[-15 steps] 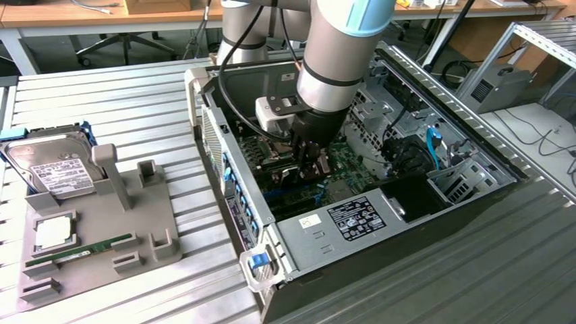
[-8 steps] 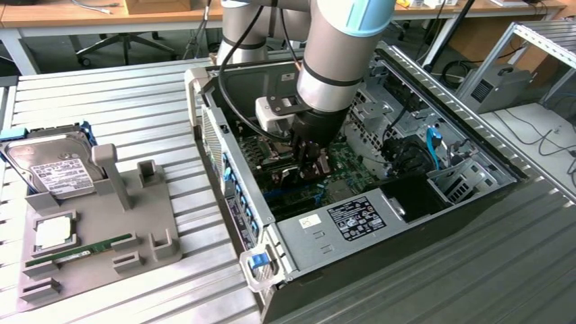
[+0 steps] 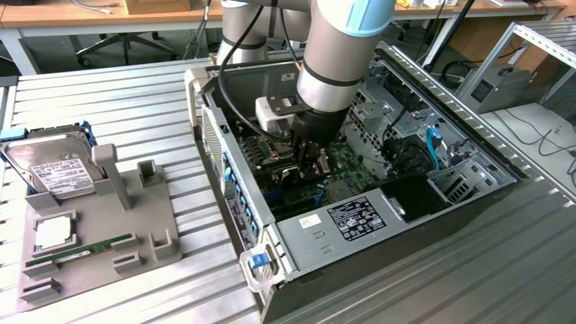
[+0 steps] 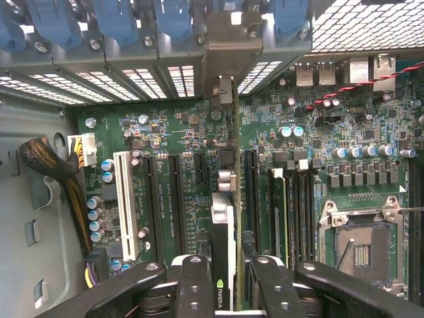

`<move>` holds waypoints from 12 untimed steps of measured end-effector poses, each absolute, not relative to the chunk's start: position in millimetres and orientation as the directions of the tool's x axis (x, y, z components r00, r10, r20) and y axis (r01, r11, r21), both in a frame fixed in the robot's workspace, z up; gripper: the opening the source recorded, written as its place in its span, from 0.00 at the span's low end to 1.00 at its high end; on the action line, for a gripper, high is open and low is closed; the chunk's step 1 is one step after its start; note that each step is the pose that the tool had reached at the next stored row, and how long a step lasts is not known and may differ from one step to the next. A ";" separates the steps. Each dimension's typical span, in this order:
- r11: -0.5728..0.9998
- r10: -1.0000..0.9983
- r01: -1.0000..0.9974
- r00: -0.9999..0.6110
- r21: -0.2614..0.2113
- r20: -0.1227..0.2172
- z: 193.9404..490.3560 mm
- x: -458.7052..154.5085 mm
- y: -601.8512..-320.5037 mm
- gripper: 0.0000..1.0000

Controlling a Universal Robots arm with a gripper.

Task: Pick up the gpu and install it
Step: 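Insert the gpu into the slot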

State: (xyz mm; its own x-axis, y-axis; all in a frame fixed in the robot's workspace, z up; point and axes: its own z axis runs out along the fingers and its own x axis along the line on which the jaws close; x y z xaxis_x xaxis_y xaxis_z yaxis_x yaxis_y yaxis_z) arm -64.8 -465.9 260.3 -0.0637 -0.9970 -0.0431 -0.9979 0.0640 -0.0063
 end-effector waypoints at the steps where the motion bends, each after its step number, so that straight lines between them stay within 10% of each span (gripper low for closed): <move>1: 0.064 -0.997 -0.998 -0.064 -0.006 -0.044 260.6 -64.8 -465.9 0.27; 12: 0.061 -0.997 -0.998 -0.061 -0.006 -0.053 263.3 -64.8 -465.9 0.27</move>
